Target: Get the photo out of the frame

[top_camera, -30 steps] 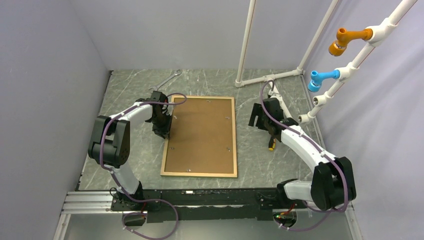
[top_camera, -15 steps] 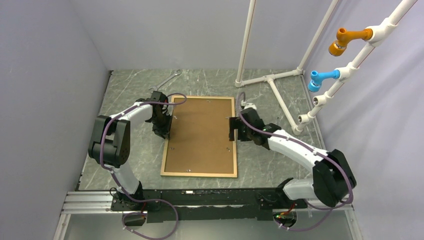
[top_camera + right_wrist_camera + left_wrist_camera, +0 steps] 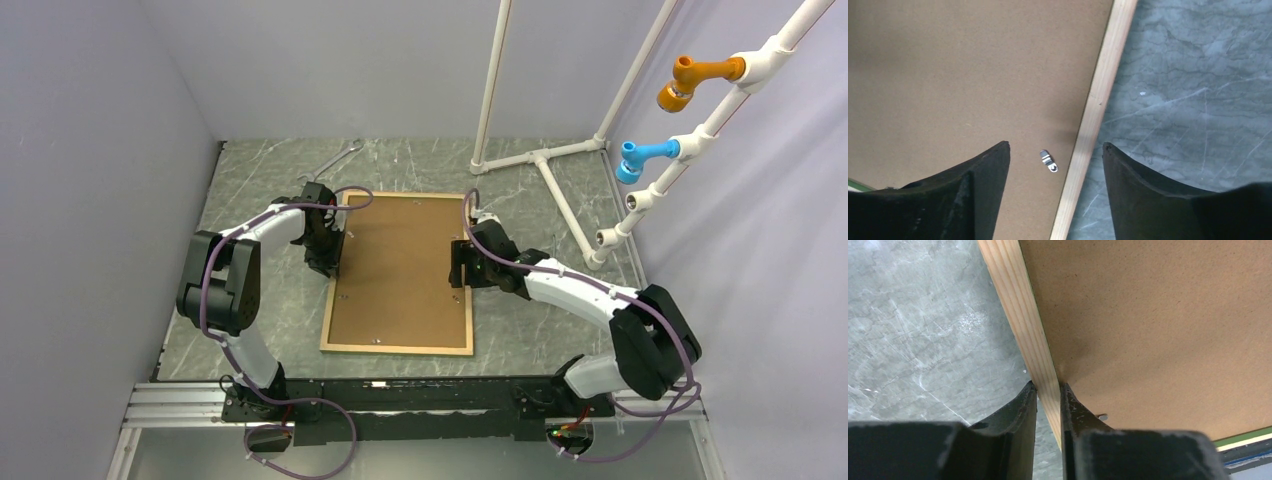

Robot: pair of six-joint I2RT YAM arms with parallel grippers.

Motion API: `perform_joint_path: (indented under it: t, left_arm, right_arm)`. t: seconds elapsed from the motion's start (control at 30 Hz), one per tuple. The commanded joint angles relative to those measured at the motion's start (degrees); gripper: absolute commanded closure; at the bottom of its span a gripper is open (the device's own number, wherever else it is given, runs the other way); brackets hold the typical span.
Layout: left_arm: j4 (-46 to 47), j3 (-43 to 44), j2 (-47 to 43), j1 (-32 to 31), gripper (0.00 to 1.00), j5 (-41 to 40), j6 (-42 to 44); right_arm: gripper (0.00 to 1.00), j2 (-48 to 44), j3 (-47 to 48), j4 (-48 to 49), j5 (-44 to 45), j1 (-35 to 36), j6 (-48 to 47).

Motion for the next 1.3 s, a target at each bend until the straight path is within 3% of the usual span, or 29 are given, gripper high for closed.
perform_joint_path:
  t: [0.0, 0.2, 0.4, 0.77, 0.87, 1.2, 1.27]
  left_arm:
    - [0.31, -0.63, -4.15, -0.01, 0.73, -0.65, 1.32]
    - [2.22, -2.25, -8.03, 0.31, 0.53, -2.42, 1.13]
    - [5.37, -5.03, -14.03, 0.4, 0.41, -3.31, 0.92]
    - [9.43, -6.66, -18.4, 0.41, 0.37, 0.48, 2.04]
    - [13.64, -9.5, -24.39, 0.02, 0.35, 2.72, 2.31]
    - [19.46, -15.16, -37.8, -14.58, 0.33, -5.55, 7.69]
    - [19.74, -15.13, -39.18, -16.37, 0.32, -5.24, 7.48]
  right_arm:
    - [0.33, -1.31, -3.0, 5.56, -5.87, -4.29, 0.33]
    - [0.36, 0.36, -4.24, 8.46, -10.56, -8.21, -1.66]
    - [0.46, 2.14, -3.64, 9.48, -9.36, -8.33, -2.14]
    - [0.5, 4.85, -2.32, 7.83, -1.37, -6.94, -2.71]
    - [0.6, 5.51, -2.33, 8.07, 0.5, -6.58, -2.19]
    - [0.62, 7.77, -1.69, 7.74, 3.92, -3.98, 0.02]
    - [0.67, 8.53, -1.56, 7.98, 3.39, -3.79, 0.54]
